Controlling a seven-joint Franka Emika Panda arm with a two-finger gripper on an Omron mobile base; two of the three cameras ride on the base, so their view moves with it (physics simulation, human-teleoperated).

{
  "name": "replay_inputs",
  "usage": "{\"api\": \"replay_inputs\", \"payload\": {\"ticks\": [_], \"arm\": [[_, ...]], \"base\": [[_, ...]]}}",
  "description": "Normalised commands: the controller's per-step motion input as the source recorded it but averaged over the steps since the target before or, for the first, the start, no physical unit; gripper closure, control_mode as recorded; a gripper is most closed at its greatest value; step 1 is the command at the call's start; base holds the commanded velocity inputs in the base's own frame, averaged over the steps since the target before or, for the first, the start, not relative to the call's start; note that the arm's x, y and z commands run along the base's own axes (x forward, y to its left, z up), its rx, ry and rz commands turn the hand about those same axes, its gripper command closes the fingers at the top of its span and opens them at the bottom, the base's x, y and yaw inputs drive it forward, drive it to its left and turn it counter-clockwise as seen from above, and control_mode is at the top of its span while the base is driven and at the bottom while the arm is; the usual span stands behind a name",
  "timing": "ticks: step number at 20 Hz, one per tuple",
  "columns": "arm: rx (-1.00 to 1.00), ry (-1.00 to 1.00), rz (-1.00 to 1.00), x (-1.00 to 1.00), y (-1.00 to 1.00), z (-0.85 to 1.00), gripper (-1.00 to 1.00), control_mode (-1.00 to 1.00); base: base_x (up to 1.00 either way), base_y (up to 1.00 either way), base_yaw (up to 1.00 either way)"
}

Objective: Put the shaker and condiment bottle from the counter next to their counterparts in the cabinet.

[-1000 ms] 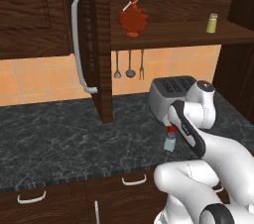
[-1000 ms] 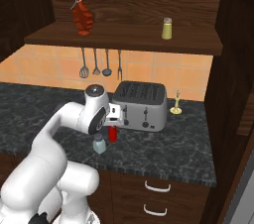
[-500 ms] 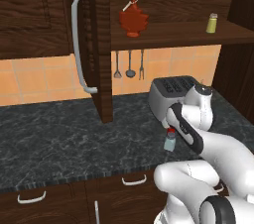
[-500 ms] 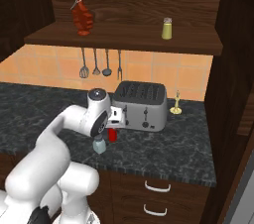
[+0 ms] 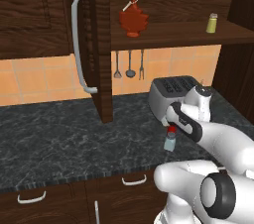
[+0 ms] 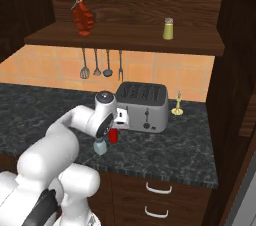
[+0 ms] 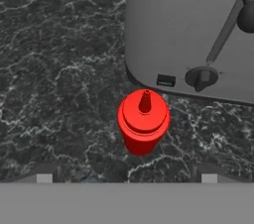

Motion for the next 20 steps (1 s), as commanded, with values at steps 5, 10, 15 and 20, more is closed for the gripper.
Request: {"api": "replay_inputs", "payload": {"ticks": [5, 10, 15, 20], "arm": [[0.00, 0.00, 0.00, 0.09, 0.00, -0.14, -1.00, -1.00], [0.00, 0.00, 0.00, 0.08, 0.00, -0.17, -1.00, -1.00], [0.00, 0.00, 0.00, 0.20, 0.00, -0.16, -1.00, -1.00], [0.00, 0.00, 0.00, 0.23, 0.00, -0.16, -1.00, -1.00]], "base": [[0.00, 0.00, 0.00], [0.00, 0.00, 0.00], [0.00, 0.00, 0.00], [0.00, 0.00, 0.00]]}}
